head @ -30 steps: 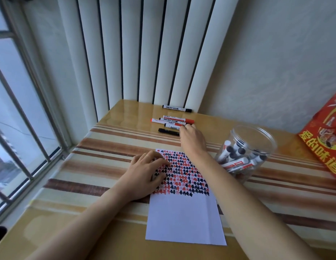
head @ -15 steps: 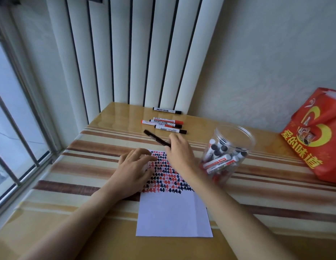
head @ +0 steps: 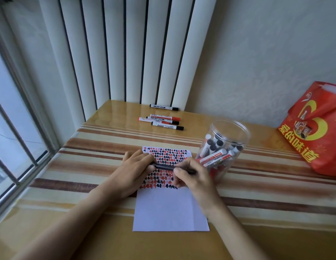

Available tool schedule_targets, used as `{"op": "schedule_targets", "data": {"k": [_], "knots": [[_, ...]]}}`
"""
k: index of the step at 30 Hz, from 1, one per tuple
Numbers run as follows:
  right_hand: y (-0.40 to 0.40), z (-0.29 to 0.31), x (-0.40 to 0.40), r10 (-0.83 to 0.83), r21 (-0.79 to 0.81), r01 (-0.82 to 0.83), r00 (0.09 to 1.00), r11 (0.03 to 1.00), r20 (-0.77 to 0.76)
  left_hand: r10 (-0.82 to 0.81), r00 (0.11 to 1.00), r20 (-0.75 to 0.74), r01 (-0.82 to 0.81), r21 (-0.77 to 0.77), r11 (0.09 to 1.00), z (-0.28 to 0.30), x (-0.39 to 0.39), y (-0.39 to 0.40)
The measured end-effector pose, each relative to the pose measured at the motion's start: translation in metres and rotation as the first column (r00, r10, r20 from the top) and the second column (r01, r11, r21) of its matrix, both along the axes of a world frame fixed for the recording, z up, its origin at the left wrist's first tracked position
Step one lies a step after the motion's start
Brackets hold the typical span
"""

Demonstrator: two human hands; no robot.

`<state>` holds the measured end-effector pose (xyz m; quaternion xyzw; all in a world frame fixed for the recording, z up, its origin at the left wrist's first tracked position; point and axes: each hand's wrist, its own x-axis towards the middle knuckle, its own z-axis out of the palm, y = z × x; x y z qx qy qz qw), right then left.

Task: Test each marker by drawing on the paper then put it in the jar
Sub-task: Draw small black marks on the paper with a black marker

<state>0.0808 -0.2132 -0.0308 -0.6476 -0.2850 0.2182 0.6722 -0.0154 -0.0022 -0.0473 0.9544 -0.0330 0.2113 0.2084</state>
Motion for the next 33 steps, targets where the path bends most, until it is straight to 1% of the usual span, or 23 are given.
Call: {"op": "schedule_targets", "data": {"k": [2,3,4,5,6,7,8,9,13,14,16,19,21,22,25,29,33], "knots": [[-0.012,0.003,0.004,0.088,-0.143,-0.077,0.993,0.987,0.072,-0.051,0.998,-0.043,0.052,0.013,0.999,0.002,-0.002,0.000],[-0.017,0.005,0.005,0.102,-0.226,-0.062,0.980,0.972,0.171,-0.067,0.996,-0.058,0.069,0.044,0.997,0.002,-0.002,-0.002],[-0.020,0.006,0.004,0.110,-0.302,-0.005,0.937,0.953,0.332,-0.076,0.995,-0.066,0.081,0.080,0.993,0.003,-0.003,-0.004],[-0.021,0.007,0.001,0.135,-0.355,0.067,0.848,0.932,0.513,-0.084,0.994,-0.072,0.092,0.108,0.990,0.003,-0.002,-0.008],[-0.020,0.006,-0.005,0.175,-0.382,0.128,0.728,0.915,0.663,-0.098,0.992,-0.077,0.107,0.122,0.987,0.003,-0.002,-0.013],[-0.016,0.005,-0.013,0.215,-0.396,0.180,0.607,0.900,0.765,-0.119,0.990,-0.079,0.128,0.124,0.984,0.003,-0.001,-0.018],[-0.011,0.004,-0.019,0.247,-0.408,0.224,0.518,0.885,0.819,-0.143,0.987,-0.073,0.151,0.114,0.982,0.002,-0.001,-0.022],[-0.008,0.003,-0.024,0.261,-0.413,0.264,0.462,0.872,0.848,-0.160,0.985,-0.060,0.166,0.096,0.981,0.002,-0.001,-0.026],[-0.007,0.001,-0.023,0.300,-0.398,0.349,0.301,0.848,0.905,-0.152,0.988,-0.030,0.153,0.031,0.988,0.003,-0.002,-0.032],[-0.009,0.002,-0.022,0.297,-0.385,0.358,0.278,0.851,0.914,-0.146,0.989,-0.018,0.147,0.035,0.989,0.004,-0.002,-0.034],[-0.012,0.002,-0.021,0.305,-0.401,0.332,0.305,0.854,0.902,-0.132,0.991,0.005,0.131,0.066,0.989,0.007,-0.001,-0.038],[-0.015,-0.002,-0.018,0.356,-0.488,0.281,0.412,0.826,0.839,-0.123,0.992,0.013,0.120,0.133,0.984,0.008,0.001,-0.039],[-0.016,-0.001,-0.016,0.352,-0.494,0.260,0.443,0.829,0.824,-0.125,0.992,0.031,0.119,0.158,0.980,0.010,0.001,-0.039],[-0.016,0.001,-0.017,0.353,-0.492,0.259,0.438,0.831,0.827,-0.126,0.991,0.039,0.118,0.157,0.981,0.011,0.001,-0.038],[-0.015,0.002,-0.019,0.348,-0.472,0.303,0.384,0.828,0.855,-0.134,0.991,0.029,0.129,0.136,0.982,0.011,0.001,-0.037],[-0.011,-0.006,-0.021,0.336,-0.459,0.345,0.361,0.818,0.870,-0.158,0.987,-0.029,0.160,0.093,0.983,0.005,0.002,-0.031],[-0.009,-0.006,-0.020,0.332,-0.419,0.382,0.274,0.824,0.903,-0.190,0.980,-0.054,0.194,0.074,0.978,0.002,0.003,-0.025]]}}
